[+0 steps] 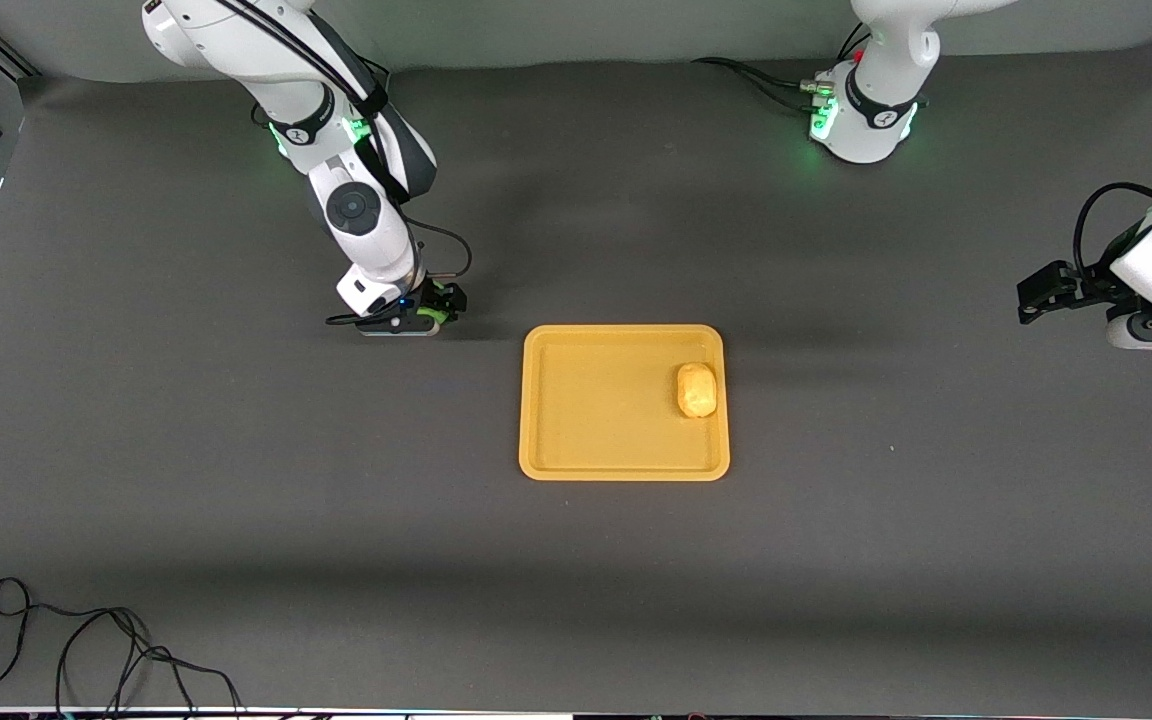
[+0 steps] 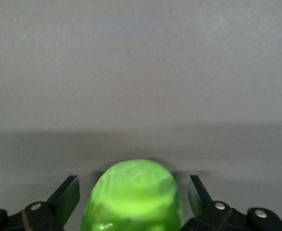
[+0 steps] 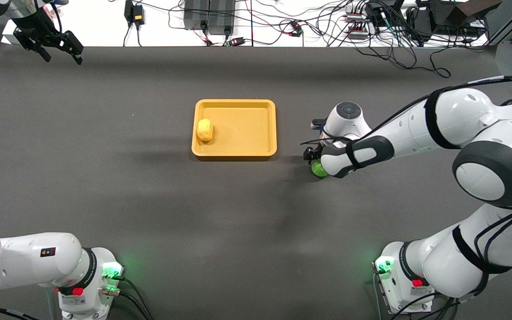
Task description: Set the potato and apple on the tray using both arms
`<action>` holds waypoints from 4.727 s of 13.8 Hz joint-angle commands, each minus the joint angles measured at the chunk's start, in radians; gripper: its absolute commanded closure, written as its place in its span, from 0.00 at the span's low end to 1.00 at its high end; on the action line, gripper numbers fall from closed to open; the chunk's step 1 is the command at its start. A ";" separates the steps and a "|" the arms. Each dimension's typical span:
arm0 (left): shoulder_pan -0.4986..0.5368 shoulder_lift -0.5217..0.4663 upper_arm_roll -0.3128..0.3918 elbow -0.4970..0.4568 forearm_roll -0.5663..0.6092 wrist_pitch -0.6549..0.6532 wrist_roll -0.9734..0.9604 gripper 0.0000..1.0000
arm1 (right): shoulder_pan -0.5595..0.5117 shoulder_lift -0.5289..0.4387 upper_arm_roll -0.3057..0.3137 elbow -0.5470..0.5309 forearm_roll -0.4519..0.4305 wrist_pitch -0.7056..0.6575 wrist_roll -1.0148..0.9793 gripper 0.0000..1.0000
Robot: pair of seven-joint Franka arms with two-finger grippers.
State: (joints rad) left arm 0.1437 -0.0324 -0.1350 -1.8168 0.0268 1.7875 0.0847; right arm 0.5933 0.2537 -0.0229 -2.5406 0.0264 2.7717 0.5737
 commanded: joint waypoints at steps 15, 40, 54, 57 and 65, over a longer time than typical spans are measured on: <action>0.011 0.063 -0.015 0.077 -0.024 0.003 0.044 0.00 | 0.034 -0.164 -0.106 0.696 0.007 -0.881 0.015 0.53; -0.009 0.117 -0.031 0.412 0.004 -0.339 0.033 0.00 | 0.270 0.806 -0.095 1.547 0.070 -0.652 0.446 0.00; -0.001 0.051 -0.028 0.218 0.005 -0.198 0.029 0.00 | 0.168 0.080 -0.246 1.247 0.073 -1.189 0.116 0.00; 0.000 0.032 -0.028 0.174 0.001 -0.159 0.029 0.00 | -0.045 -0.095 -0.175 1.076 0.072 -1.187 -0.085 0.00; 0.000 0.032 -0.028 0.174 -0.001 -0.169 0.030 0.00 | -0.575 -0.246 0.014 0.942 0.010 -1.193 -0.511 0.00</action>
State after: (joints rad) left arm 0.1424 0.0289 -0.1615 -1.6146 0.0220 1.6024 0.1214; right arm 0.0657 0.0395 -0.0372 -1.5515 0.0675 1.5614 0.1068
